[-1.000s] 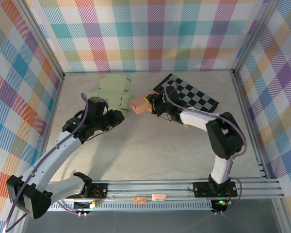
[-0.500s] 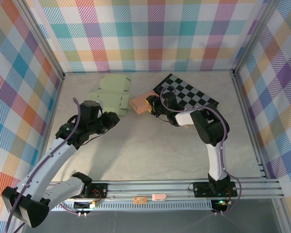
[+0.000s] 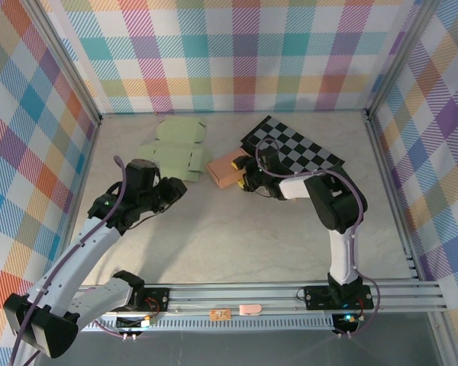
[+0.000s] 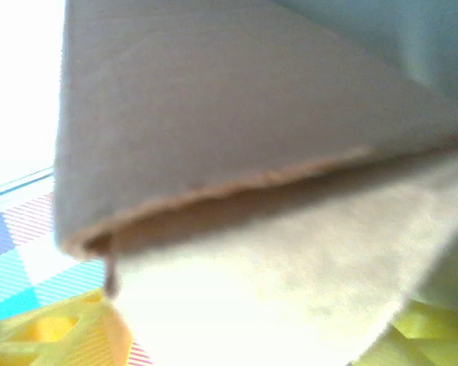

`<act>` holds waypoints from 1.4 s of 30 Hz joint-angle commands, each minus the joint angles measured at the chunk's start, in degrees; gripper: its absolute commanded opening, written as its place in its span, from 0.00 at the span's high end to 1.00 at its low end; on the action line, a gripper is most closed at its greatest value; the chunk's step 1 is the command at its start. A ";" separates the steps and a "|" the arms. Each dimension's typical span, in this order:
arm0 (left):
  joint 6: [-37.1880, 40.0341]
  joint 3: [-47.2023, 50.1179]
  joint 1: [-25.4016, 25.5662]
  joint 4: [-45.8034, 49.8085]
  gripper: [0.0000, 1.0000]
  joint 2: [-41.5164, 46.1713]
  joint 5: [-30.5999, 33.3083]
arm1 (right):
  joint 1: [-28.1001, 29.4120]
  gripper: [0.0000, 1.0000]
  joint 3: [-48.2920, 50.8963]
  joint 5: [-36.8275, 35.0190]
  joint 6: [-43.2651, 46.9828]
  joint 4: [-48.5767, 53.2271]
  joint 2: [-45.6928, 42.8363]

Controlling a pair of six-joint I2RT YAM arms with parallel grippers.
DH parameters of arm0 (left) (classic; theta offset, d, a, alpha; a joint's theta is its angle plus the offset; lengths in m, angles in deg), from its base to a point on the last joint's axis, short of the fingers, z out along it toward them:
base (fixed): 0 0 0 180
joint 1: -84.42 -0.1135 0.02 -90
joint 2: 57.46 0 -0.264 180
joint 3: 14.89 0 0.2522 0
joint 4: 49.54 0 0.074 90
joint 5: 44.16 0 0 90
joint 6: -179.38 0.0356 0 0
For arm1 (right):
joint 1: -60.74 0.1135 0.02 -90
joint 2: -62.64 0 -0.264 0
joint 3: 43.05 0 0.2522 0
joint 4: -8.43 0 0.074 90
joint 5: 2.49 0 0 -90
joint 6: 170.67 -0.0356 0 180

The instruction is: Fold the paper box

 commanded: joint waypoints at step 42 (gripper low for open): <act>-26.58 18.17 -26.16 -87.18 0.56 -52.08 -7.83 | -7.95 0.29 5.54 14.63 38.38 42.89 -47.69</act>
